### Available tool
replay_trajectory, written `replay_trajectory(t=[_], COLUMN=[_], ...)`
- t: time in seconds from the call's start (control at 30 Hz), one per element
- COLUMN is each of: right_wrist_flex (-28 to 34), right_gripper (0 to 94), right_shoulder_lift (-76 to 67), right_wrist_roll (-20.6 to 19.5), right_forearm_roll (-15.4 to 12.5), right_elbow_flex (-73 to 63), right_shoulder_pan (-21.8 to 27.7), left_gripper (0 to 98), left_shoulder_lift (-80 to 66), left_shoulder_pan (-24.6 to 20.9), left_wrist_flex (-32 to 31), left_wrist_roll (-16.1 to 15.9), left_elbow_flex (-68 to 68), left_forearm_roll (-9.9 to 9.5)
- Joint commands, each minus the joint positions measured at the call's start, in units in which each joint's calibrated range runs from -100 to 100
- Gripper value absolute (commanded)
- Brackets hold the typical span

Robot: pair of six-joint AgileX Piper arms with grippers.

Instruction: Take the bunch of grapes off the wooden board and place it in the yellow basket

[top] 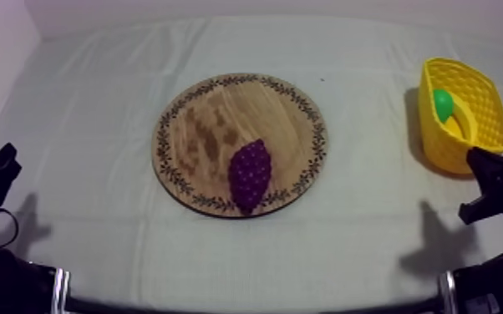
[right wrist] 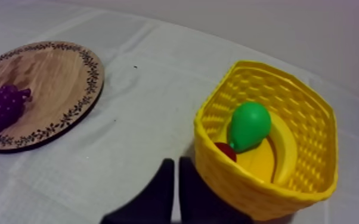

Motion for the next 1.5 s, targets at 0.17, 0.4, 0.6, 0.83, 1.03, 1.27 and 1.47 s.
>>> replay_trajectory(t=[0.17,0.4,0.6,0.83,1.03,1.27,1.47], right_wrist_flex=[0.0,0.0,0.0,0.0,1.7,2.3,9.5], right_gripper=[0.4,0.4,0.5,0.5,0.5,0.5,0.5], right_shoulder_lift=[0.0,0.0,0.0,0.0,0.1,7.9,21.0], right_wrist_roll=[0.0,0.0,0.0,-2.3,-2.9,-6.5,-10.5], right_forearm_roll=[0.0,0.0,0.0,0.0,-0.2,2.3,3.9], right_elbow_flex=[0.0,0.0,0.0,0.0,-0.7,-7.1,-23.6], right_shoulder_pan=[0.0,0.0,-1.4,-5.9,-7.8,-10.6,-13.7], left_gripper=[0.0,0.0,0.0,0.0,0.0,0.0,0.0], left_shoulder_lift=[0.0,0.0,0.0,0.0,0.0,0.0,0.0], left_shoulder_pan=[0.0,0.0,0.0,0.0,0.0,0.0,0.0], left_wrist_flex=[0.0,0.0,0.0,0.0,0.0,0.0,0.0], left_wrist_roll=[0.0,0.0,0.0,0.0,0.0,0.0,0.0], left_elbow_flex=[0.0,0.0,0.0,0.0,0.0,0.0,0.0], left_forearm_roll=[0.01,0.01,0.01,0.01,0.01,0.01,0.01])
